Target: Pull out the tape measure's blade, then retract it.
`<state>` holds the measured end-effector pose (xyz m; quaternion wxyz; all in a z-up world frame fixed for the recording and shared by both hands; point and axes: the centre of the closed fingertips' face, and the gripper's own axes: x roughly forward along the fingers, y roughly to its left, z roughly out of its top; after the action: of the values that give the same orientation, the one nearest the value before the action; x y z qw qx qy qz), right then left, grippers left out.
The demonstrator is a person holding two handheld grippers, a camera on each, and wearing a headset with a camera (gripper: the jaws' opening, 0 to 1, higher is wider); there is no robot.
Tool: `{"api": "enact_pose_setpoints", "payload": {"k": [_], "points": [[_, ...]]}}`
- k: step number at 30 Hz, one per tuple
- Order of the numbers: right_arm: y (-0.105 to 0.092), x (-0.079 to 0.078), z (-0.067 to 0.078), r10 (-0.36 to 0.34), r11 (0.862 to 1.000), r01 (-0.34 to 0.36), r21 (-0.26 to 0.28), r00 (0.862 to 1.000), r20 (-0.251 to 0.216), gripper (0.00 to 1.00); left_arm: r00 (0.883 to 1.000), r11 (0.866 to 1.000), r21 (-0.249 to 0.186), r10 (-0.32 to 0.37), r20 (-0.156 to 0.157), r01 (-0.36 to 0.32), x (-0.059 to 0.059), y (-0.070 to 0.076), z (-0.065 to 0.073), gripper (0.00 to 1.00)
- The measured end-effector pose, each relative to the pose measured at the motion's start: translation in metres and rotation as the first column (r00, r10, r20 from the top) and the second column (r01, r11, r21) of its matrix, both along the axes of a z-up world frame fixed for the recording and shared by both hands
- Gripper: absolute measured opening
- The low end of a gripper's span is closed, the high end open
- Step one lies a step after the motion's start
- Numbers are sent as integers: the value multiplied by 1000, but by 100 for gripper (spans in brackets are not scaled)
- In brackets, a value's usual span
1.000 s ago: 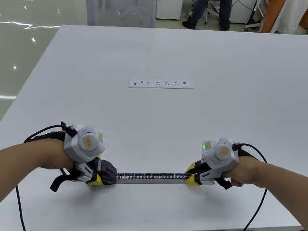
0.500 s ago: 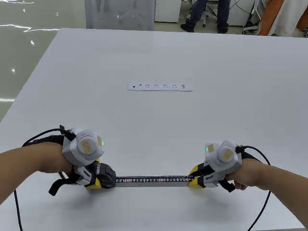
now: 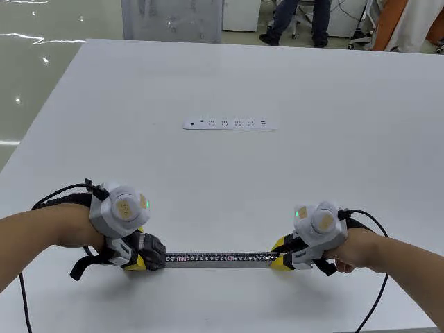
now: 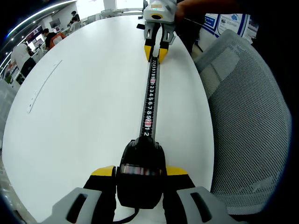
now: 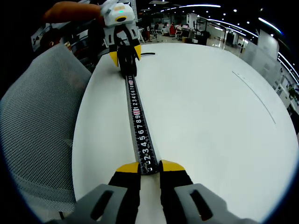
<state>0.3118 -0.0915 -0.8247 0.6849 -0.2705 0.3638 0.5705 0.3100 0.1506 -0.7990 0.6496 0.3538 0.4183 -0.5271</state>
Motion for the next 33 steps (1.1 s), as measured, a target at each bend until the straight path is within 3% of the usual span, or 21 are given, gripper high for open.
{"api": "enact_pose_setpoints", "payload": {"k": [6,9,10,11,12,13,15,17,21,23,25,29,30,32,33], "points": [[0,0,0,9,1000,-9,-18,1000,3,15,1000,1000,-1,-7,27,7,1,0,0,35],[1,1,0,-1,1000,1,-20,1000,8,15,999,1000,-28,7,38,-6,1,0,1,36],[1,1,0,13,1000,-12,-20,1000,27,15,999,999,-40,13,46,-11,2,-1,1,36],[0,6,0,34,999,-31,-33,996,82,16,998,999,-47,15,54,-13,3,-1,1,36],[2,4,1,41,999,-39,-16,995,90,17,998,999,-51,23,65,-19,3,0,0,37],[2,3,0,4,1000,-4,-4,997,78,18,996,998,-61,35,86,-29,4,0,-1,37],[3,8,1,-43,999,42,12,994,99,22,994,997,-54,54,95,-49,2,3,-4,38],[2,8,2,-66,998,65,17,992,111,30,990,993,-79,96,100,-88,3,4,-4,45],[0,3,1,-129,991,124,49,986,108,37,969,960,-156,242,59,-230,3,11,1,54],[1,-3,3,-172,982,164,90,981,85,39,945,929,-202,325,40,-310,5,16,5,57],[-4,-5,4,-214,973,205,103,973,83,41,925,907,-210,380,34,-365,5,25,6,63],[-15,-6,9,-328,938,316,143,942,68,48,895,862,-273,446,9,-427,1,32,10,74],[-20,-4,11,-364,924,350,155,929,72,50,880,840,-294,476,-6,-456,0,35,11,76],[-26,-5,13,-381,917,366,161,921,76,53,863,822,-302,505,-7,-483,-1,42,11,79],[-32,-3,15,-411,904,395,162,908,82,55,850,806,-318,526,-3,-500,0,46,11,81]]}}
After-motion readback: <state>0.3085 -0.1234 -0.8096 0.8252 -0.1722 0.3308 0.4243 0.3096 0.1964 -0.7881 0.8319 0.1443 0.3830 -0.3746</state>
